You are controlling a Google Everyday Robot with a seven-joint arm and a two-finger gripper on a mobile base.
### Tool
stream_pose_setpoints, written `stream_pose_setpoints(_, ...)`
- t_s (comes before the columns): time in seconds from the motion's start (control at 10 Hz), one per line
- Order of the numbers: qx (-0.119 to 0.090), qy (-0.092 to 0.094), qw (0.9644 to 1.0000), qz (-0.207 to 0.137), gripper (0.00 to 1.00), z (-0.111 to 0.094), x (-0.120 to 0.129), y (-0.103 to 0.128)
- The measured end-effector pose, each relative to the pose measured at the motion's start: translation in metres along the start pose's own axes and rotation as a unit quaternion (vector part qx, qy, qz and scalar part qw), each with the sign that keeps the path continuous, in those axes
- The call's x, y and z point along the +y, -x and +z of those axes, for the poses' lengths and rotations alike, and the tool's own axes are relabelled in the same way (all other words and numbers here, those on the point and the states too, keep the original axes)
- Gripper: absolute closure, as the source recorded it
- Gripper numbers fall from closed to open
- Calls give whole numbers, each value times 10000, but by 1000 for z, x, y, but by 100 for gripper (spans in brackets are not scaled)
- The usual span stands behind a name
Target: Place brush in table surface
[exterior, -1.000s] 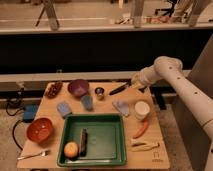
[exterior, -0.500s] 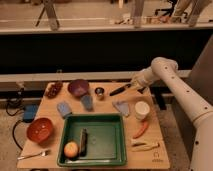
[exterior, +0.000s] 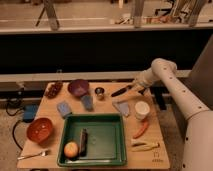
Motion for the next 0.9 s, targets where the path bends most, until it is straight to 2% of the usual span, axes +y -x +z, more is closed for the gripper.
stream_pose_setpoints(0.9, 220, 153, 9995, 139, 98, 26, -1, -24)
